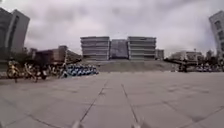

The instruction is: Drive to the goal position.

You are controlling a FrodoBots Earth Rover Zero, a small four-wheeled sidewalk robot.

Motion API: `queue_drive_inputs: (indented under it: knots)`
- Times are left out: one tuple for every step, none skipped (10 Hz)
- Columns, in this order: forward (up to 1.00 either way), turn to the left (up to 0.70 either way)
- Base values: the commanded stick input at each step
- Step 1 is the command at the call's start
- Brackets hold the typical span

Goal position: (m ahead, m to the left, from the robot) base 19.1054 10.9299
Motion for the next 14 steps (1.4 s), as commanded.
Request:
queue_drive_inputs:
  knots:
    - [0.7, 0.0]
    - [0.7, 0.0]
    - [0.7, 0.0]
    - [0.7, 0.0]
    - [0.7, 0.0]
    - [0.7, 0.0]
    - [0.7, 0.0]
    - [0.7, 0.0]
    - [0.7, 0.0]
    - [0.7, 0.0]
    - [0.7, 0.0]
    - [0.7, 0.0]
    - [0.7, 0.0]
    - [0.7, 0.0]
